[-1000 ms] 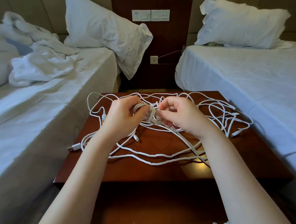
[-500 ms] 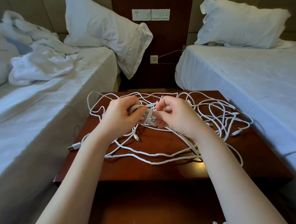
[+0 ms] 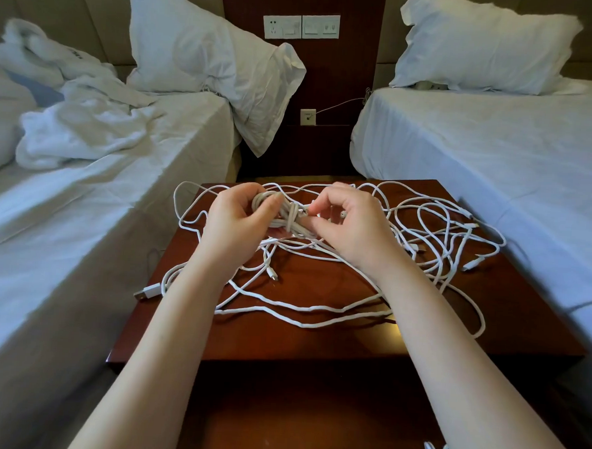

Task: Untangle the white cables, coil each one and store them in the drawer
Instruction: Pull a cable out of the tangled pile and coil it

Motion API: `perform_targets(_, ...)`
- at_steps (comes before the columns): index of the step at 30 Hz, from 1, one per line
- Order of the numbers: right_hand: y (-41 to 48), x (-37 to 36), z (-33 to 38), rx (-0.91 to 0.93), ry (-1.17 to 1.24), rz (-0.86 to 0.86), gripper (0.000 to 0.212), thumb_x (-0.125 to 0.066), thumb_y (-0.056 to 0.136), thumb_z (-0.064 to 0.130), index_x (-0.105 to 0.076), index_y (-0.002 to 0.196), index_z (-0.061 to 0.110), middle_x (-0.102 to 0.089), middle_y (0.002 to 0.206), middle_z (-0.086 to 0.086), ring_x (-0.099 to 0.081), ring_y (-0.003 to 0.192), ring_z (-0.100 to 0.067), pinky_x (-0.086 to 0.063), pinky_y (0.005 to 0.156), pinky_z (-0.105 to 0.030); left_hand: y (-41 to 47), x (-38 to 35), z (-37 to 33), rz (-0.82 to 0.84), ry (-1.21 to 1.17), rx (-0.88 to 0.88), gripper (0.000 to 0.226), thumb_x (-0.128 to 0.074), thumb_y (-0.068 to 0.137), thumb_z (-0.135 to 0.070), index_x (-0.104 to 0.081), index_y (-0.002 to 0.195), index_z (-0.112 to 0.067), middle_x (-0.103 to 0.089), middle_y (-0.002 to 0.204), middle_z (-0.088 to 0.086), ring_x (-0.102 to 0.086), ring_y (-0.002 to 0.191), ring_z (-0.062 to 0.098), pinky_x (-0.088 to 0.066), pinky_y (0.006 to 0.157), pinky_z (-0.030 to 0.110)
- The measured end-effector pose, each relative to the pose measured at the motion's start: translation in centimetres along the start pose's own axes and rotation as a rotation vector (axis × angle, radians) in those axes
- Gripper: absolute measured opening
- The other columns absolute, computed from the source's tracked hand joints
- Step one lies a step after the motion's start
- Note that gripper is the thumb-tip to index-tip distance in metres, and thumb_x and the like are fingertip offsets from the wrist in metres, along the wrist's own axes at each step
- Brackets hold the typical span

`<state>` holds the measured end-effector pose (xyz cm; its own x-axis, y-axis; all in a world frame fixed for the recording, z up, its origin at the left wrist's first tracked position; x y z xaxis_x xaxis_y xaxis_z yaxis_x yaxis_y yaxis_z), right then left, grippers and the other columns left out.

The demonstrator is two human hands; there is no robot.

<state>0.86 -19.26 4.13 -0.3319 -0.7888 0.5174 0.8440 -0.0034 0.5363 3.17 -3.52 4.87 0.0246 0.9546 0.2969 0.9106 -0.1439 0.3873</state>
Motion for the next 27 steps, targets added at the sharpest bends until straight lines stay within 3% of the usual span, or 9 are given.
perform_targets(3,0.0,0.5,-0.3,0.107,-0.175,-0.064,0.003,-0.074,0.083,0.014,-0.076,0.085,0.013,-0.058,0.078,0.007,-0.046,0.064,-0.002,-0.036,0.056,-0.013,0.0,-0.6,0.1,-0.030,0.007,-0.003,0.025,-0.057,0.095,-0.015,-0.063,0.086,0.007,-0.067,0.082,0.024,-0.070,0.069,0.022,-0.057,0.058,0.024)
perform_targets(6,0.0,0.5,-0.3,0.203,-0.311,-0.101,0.012,-0.071,0.085,0.011,-0.077,0.095,0.012,-0.065,0.082,0.000,-0.046,0.070,-0.005,-0.034,0.057,-0.016,0.3,-0.5,0.6,-0.065,0.020,0.013,0.026,-0.057,0.095,-0.018,-0.064,0.086,0.006,-0.067,0.081,0.023,-0.069,0.075,0.032,-0.060,0.067,0.043)
perform_targets(8,-0.1,0.3,-0.1,0.194,-0.294,-0.063,0.027,-0.064,0.086,0.007,-0.073,0.112,0.013,-0.067,0.091,0.001,-0.049,0.076,-0.005,-0.041,0.063,-0.018,0.5,-0.2,1.0,-0.093,0.039,0.012,0.028,-0.058,0.094,-0.022,-0.064,0.083,0.003,-0.066,0.080,0.024,-0.067,0.076,0.039,-0.056,0.070,0.054)
perform_targets(12,-0.1,0.0,-0.3,0.117,-0.200,0.094,0.046,-0.061,0.086,0.012,-0.060,0.131,0.022,-0.063,0.110,0.008,-0.055,0.093,-0.008,-0.048,0.077,-0.023,0.6,0.3,1.0,-0.136,0.109,-0.008,0.029,-0.057,0.094,-0.021,-0.063,0.080,0.003,-0.063,0.078,0.027,-0.061,0.066,0.035,-0.049,0.060,0.043)
perform_targets(16,-0.1,-0.1,-0.5,0.185,-0.222,0.092,0.053,-0.078,0.078,0.031,-0.064,0.128,0.020,-0.064,0.109,0.006,-0.050,0.092,-0.005,-0.050,0.081,-0.032,0.7,0.4,1.0,-0.162,0.137,-0.014,0.032,-0.058,0.093,-0.023,-0.060,0.074,0.002,-0.058,0.069,0.027,-0.049,0.059,0.025,-0.041,0.057,0.044)
perform_targets(19,-0.1,-0.1,-0.3,0.279,-0.240,-0.023,0.043,-0.082,0.073,0.027,-0.073,0.112,0.011,-0.070,0.098,-0.001,-0.061,0.087,-0.015,-0.055,0.072,-0.037,0.7,0.2,0.9,-0.157,0.159,-0.021,0.034,-0.058,0.092,-0.025,-0.061,0.075,0.004,-0.051,0.061,0.020,-0.043,0.056,0.019,-0.036,0.056,0.040)
perform_targets(23,0.0,0.0,0.0,0.345,-0.234,-0.064,0.028,-0.078,0.077,0.022,-0.076,0.101,0.007,-0.071,0.087,-0.003,-0.063,0.080,-0.019,-0.055,0.064,-0.039,0.7,0.2,0.8,-0.162,0.130,-0.024,0.033,-0.057,0.091,-0.027,-0.063,0.073,0.000,-0.059,0.064,0.021,-0.051,0.058,0.024,-0.046,0.060,0.047)
perform_targets(27,0.1,0.0,-0.3,0.319,-0.201,-0.044,0.020,-0.077,0.080,0.015,-0.077,0.099,0.007,-0.071,0.087,-0.002,-0.063,0.078,-0.016,-0.053,0.063,-0.031,0.8,0.0,1.2,-0.149,0.066,-0.009,0.037,-0.057,0.087,-0.033,-0.063,0.077,0.002,-0.065,0.073,0.024,-0.064,0.074,0.042,-0.053,0.069,0.059)
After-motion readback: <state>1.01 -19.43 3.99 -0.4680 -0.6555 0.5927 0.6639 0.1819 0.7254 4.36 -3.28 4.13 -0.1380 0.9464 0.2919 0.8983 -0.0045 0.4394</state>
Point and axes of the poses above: each hand's wrist, its own y-axis towards the middle knuckle, its own x-axis out of the back of the hand, z = x × y, the point moved 4 cm from there along y, towards the middle knuckle
